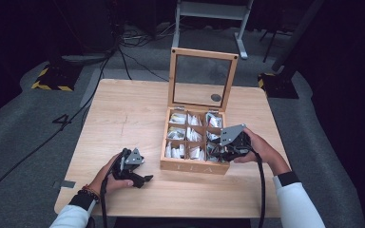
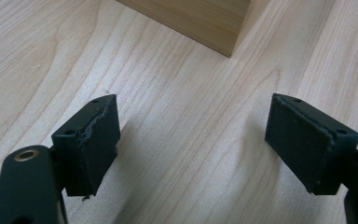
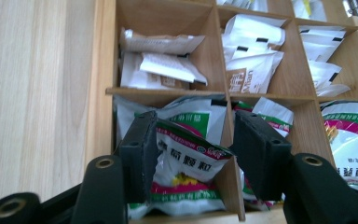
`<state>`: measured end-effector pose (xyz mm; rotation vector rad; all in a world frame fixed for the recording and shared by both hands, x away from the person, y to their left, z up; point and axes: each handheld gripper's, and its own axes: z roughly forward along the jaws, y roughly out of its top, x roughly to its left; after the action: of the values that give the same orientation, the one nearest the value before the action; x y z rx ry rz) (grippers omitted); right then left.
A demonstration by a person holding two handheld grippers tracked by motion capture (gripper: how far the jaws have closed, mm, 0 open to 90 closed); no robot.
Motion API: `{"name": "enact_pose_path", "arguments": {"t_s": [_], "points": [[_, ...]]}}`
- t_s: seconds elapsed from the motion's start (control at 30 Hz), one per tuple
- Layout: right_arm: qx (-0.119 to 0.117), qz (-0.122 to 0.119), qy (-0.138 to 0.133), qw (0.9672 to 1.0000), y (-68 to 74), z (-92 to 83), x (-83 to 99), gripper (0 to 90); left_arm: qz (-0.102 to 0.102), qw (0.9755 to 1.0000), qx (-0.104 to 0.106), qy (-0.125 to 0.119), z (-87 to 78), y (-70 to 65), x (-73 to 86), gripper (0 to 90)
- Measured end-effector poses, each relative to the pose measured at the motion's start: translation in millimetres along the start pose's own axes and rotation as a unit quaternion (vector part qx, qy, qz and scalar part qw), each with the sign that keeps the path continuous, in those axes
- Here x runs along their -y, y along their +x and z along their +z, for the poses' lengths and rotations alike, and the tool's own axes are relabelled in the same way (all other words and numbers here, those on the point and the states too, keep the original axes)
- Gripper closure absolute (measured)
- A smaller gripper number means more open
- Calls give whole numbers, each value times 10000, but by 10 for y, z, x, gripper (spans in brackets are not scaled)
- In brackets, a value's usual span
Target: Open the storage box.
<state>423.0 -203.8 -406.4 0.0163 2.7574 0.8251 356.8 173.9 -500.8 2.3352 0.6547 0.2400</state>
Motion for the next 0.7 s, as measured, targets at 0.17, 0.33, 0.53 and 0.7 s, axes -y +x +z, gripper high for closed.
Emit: {"name": "enact_pose_path", "arguments": {"t_s": [0.17,0.33,0.53,0.7], "points": [[40,-240,289,9993,-2,15,-58,537,-5,10000,13,2,4,1,-3,179],[-31,-746,976,9924,-14,122,-227,540,-5,10000,22,-5,6,3,-3,179],[83,-1189,1418,9827,52,111,-306,638,-17,10000,18,-8,6,-1,-1,180],[261,-1376,1665,9760,92,114,-312,707,-20,10000,20,-10,7,1,-1,180]]}}
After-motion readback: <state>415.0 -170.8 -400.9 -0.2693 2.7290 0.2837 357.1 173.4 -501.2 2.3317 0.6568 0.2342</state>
